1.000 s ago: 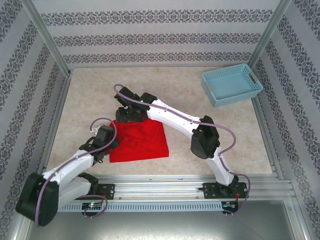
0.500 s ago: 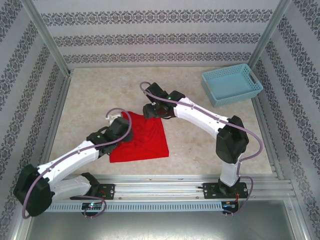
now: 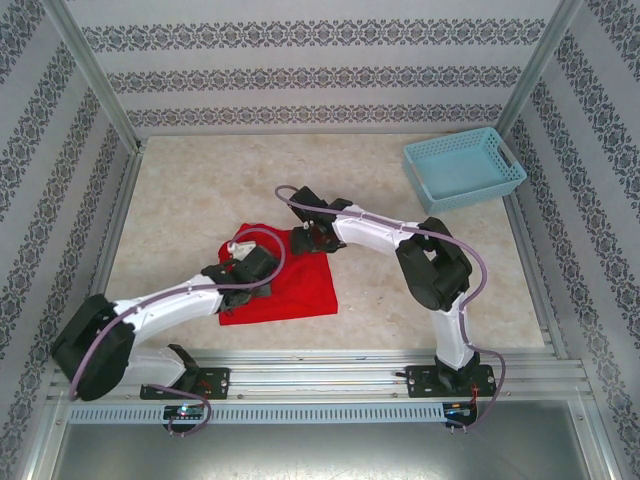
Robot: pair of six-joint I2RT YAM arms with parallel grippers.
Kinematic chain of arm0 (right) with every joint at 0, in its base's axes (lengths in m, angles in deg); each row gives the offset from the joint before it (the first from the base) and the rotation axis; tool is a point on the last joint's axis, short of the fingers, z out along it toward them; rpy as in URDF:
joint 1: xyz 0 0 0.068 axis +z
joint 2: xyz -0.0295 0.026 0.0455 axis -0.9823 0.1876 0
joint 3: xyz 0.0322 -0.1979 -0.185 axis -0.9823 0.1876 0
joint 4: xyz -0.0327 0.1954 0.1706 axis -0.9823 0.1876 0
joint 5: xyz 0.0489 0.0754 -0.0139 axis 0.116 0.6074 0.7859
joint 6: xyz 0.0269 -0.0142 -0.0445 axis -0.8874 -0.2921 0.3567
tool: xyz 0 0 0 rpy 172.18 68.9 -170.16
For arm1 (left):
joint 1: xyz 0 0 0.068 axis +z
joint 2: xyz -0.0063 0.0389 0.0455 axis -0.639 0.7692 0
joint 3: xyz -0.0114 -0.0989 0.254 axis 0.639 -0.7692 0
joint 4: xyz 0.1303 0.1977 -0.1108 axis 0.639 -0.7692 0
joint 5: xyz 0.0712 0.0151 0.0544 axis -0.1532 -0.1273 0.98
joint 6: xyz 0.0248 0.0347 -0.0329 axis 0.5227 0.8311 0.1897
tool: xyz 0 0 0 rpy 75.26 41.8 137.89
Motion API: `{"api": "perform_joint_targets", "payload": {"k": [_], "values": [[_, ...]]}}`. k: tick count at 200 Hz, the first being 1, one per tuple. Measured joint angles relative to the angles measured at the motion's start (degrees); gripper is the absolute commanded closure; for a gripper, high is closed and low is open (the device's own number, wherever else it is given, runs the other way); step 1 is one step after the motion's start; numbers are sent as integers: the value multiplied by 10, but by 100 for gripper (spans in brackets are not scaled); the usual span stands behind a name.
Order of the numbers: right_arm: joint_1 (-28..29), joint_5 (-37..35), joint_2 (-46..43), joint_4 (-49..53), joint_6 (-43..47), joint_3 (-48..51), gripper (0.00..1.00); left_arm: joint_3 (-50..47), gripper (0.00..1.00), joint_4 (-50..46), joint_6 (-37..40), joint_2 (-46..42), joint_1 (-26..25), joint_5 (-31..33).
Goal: Fold the inside-out t-shirt
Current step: Smooth out the T-shirt at the center of the table.
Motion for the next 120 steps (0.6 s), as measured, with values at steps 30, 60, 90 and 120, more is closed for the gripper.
{"api": "perform_joint_targets", "payload": {"k": [30,60,90,120], "values": [[-15,2,0,-17,-8,30,42,-54,100,-15,-23,-109,28,10],[-19,-5,0,-21,-19,44,42,-71,100,-62,-53,-196,35,33],[-19,-16,0,-26,-30,51,42,-80,100,-126,-91,-280,35,45],[-19,-24,0,-29,-36,54,44,-109,100,-150,-123,-319,35,32]]}}
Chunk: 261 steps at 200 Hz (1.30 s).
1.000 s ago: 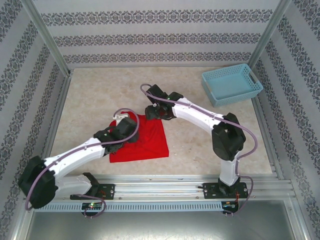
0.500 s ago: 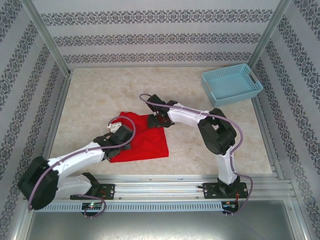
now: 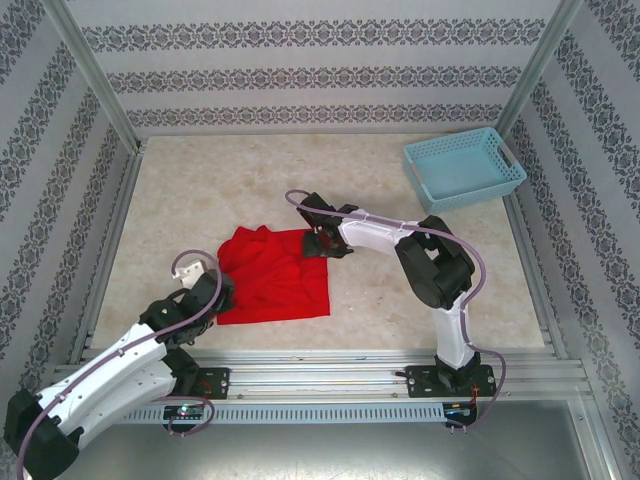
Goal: Fold the inside-out t-shirt
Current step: Smooth out the T-shirt at the center of the table, then rotate the T-shirt at the center of the table.
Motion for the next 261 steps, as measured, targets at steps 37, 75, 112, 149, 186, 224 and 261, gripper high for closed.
{"api": "perform_joint_targets", "payload": {"k": [37,75,112,149,186,224,261], "values": [[-1,-21,-20,-11,-23,33,51,-36,96,17,-29,105,1,-30],[-24,-35,-87,-37,-61,130,57,-6,90,83,-7,216,12,-31],[-41,-55,-181,-28,-88,238,58,89,80,155,83,369,23,-55],[-41,-81,-291,-10,-93,287,55,211,52,162,163,469,26,-62],[-46,-70,-318,-26,-48,267,50,212,36,139,192,381,26,-22],[-78,-24,-232,-51,-14,210,50,191,33,138,201,308,14,-49],[-94,5,-176,-58,4,183,49,191,40,148,204,387,-30,-81]]}}
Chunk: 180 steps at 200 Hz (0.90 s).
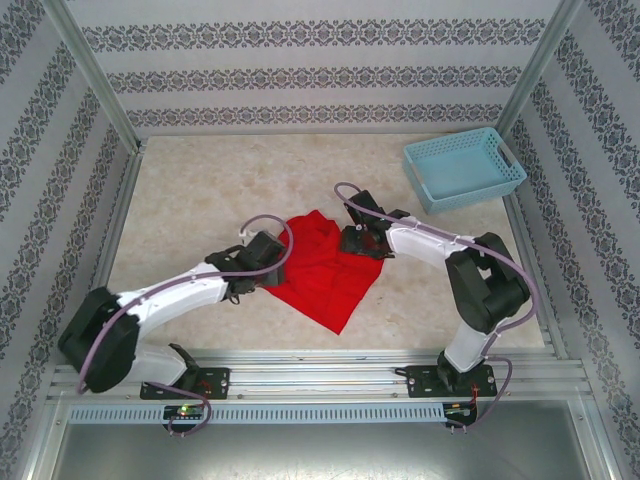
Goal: Fold the inside-out t-shirt
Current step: Rotate the T-shirt at the center of the table.
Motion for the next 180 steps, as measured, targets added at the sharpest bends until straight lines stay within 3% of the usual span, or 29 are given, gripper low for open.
{"api": "perform_joint_targets", "payload": {"k": [43,73,122,151,180], "values": [[-3,4,20,-4,1,2,51,1,79,6,0,77,1,-8],[-11,0,13,-20,-23,49,60,-17,93,28,-1,46,37,-10],[23,-1,-88,-50,-92,165,67,-42,90,49,12,-3,110,-29],[69,-3,-131,-14,-117,183,63,-41,77,51,31,-5,122,-40],[54,-14,-166,19,-99,158,52,-19,58,49,53,12,123,-54]]}}
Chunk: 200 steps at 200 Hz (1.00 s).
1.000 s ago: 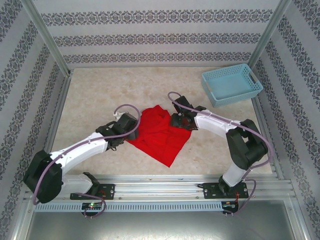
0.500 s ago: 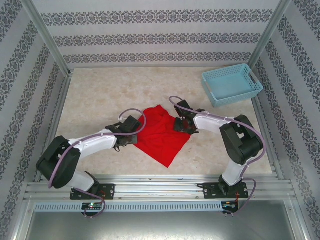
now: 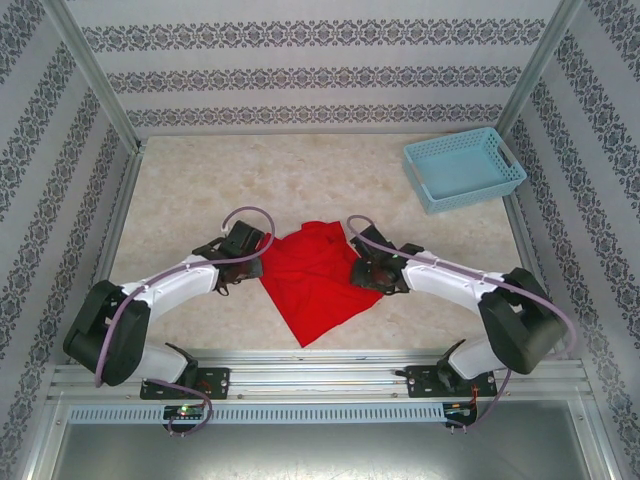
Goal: Fold the inside-out t-shirt
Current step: Rotate the T-shirt at the center of the table, then smooth out the T-shirt at the center of the table.
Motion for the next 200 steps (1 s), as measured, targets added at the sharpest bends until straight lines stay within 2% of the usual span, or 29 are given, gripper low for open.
{"api": "perform_joint_targets", "payload": {"k": [23,48,85,105,115,153,171,179,200], "values": [[-38,8,15,5,45,-70,47,12,47,0,9,2,0,-5],[-51,17,87,3,89,-177,44,20,41,-1,20,5,0,-5],[-51,32,193,10,125,-254,42,45,43,1,28,44,9,-8],[-46,28,227,31,138,-268,42,54,51,3,32,70,14,-16],[-45,28,238,39,144,-274,47,60,57,3,35,82,15,-19],[-40,20,259,54,161,-303,83,79,80,5,42,101,16,-20],[-39,10,259,59,162,-320,96,86,89,5,44,102,22,-20],[-39,7,259,60,167,-330,100,89,92,5,43,102,23,-19],[-38,-1,259,67,173,-353,100,93,98,5,43,102,30,-17]]}}
